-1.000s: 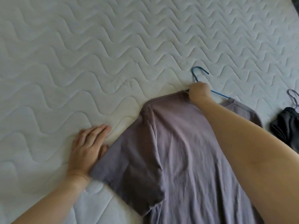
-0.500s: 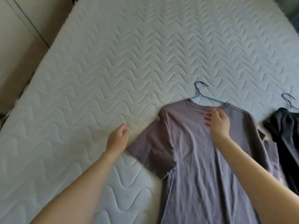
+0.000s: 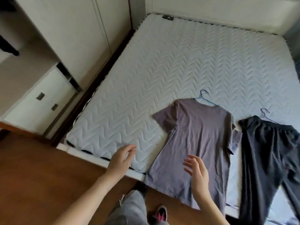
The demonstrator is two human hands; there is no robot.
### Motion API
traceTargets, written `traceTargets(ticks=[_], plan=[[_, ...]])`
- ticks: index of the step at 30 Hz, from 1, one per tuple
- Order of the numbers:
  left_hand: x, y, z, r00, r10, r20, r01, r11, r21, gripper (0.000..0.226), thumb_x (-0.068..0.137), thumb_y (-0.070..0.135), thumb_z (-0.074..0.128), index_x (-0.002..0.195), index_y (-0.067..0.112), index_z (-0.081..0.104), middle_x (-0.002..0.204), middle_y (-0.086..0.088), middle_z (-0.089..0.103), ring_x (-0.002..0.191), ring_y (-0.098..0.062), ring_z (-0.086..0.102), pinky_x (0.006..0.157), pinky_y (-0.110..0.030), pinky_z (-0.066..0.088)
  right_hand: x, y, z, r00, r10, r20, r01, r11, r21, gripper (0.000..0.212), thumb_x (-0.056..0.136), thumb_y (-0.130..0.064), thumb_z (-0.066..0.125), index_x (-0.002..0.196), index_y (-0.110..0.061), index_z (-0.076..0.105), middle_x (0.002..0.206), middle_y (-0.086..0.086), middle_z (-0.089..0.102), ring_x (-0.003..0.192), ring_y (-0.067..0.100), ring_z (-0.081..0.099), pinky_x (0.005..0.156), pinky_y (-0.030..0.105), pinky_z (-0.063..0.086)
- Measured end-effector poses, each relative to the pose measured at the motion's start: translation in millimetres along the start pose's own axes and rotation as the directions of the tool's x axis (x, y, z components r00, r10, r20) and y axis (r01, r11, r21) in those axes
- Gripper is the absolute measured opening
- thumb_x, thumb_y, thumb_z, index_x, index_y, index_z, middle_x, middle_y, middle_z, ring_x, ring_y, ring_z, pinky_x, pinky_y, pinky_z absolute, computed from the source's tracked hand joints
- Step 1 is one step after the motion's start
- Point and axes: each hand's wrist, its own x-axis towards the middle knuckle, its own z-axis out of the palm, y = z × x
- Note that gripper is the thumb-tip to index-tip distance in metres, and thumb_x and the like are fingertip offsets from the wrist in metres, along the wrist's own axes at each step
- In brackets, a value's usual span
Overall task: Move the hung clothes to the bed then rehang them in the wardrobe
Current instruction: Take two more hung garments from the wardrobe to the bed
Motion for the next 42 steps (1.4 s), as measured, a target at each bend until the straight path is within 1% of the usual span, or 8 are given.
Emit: traceTargets(ticks=[6,10,16,20,23,27,36,42], plan=[[-186,-58,19,0.932,-0.319,-0.171,0.286,0.938,-0.195,0.019,0.098,0.027,0.054,0.109,0.03,0.068,0.111,0.016,0.069,0.105,0.002,0.063,0.093,-0.017,0.048,-99,59,-1,0.963,0.059,0.262,-0.021,0.989,-0.147,0.023,0.102,-0.014,0.042,0.101,-0.013,0.064,0.092,0.011,0.07,0.092,0.03,0.068,0.083,0.045,0.053],[-279,-86,11,0.822,-0.519,-0.235,0.432,0.837,-0.336,0.018,0.096,0.024,0.057,0.095,0.036,0.07,0.099,0.018,0.073,0.096,0.007,0.064,0.084,-0.02,0.047,-131,61,35,0.831,0.074,0.551,0.115,0.947,-0.301,0.02,0.098,-0.016,0.047,0.096,-0.021,0.066,0.086,0.005,0.071,0.088,0.023,0.069,0.082,0.039,0.055],[-395,-146,-9,0.514,-0.769,-0.38,0.47,0.623,-0.625,0.024,0.097,0.02,0.053,0.089,0.035,0.07,0.093,0.012,0.072,0.096,-0.008,0.065,0.084,-0.026,0.048,-175,43,151,0.59,0.065,0.804,0.296,0.91,-0.291,0.022,0.099,-0.019,0.048,0.094,-0.023,0.069,0.089,0.006,0.072,0.09,0.024,0.067,0.086,0.044,0.054],[-456,-194,-21,0.256,-0.918,-0.304,0.358,0.382,-0.852,0.022,0.099,0.008,0.049,0.092,0.013,0.069,0.094,-0.007,0.07,0.099,-0.03,0.064,0.086,-0.034,0.047,-215,45,237,0.511,0.094,0.854,0.32,0.901,-0.291,0.027,0.101,-0.015,0.043,0.098,-0.018,0.069,0.092,0.011,0.071,0.091,0.027,0.067,0.085,0.043,0.054],[-487,-232,-50,0.158,-0.943,-0.292,0.312,0.328,-0.892,0.022,0.1,0.01,0.047,0.091,0.013,0.067,0.093,-0.01,0.07,0.097,-0.033,0.064,0.083,-0.037,0.047,-241,57,305,0.466,0.131,0.875,0.37,0.869,-0.327,0.027,0.097,-0.025,0.044,0.101,-0.018,0.07,0.093,0.008,0.072,0.091,0.025,0.068,0.085,0.046,0.055],[-505,-273,-124,0.151,-0.925,-0.35,0.345,0.381,-0.858,0.02,0.1,0.014,0.048,0.098,0.016,0.068,0.097,-0.004,0.071,0.097,-0.024,0.065,0.082,-0.033,0.048,-271,60,380,0.479,0.162,0.863,0.349,0.866,-0.357,0.026,0.101,-0.018,0.043,0.1,-0.014,0.069,0.093,0.009,0.072,0.091,0.03,0.068,0.082,0.045,0.055],[-408,-341,-330,0.343,-0.83,-0.44,0.437,0.556,-0.707,0.018,0.099,0.023,0.05,0.1,0.029,0.068,0.096,0.008,0.069,0.083,-0.004,0.059,0.071,-0.016,0.041,-246,35,486,0.64,0.195,0.743,0.189,0.898,-0.398,0.028,0.102,-0.017,0.043,0.095,-0.005,0.067,0.089,0.016,0.072,0.089,0.039,0.067,0.08,0.042,0.054],[-295,-385,-430,0.429,-0.822,-0.374,0.395,0.544,-0.74,0.019,0.1,0.026,0.048,0.1,0.03,0.066,0.106,0.01,0.068,0.101,-0.004,0.06,0.087,-0.023,0.045,-195,0,598,0.673,0.154,0.724,0.159,0.925,-0.344,0.027,0.102,-0.011,0.041,0.1,0.005,0.062,0.092,0.025,0.068,0.086,0.039,0.065,0.073,0.036,0.051]])
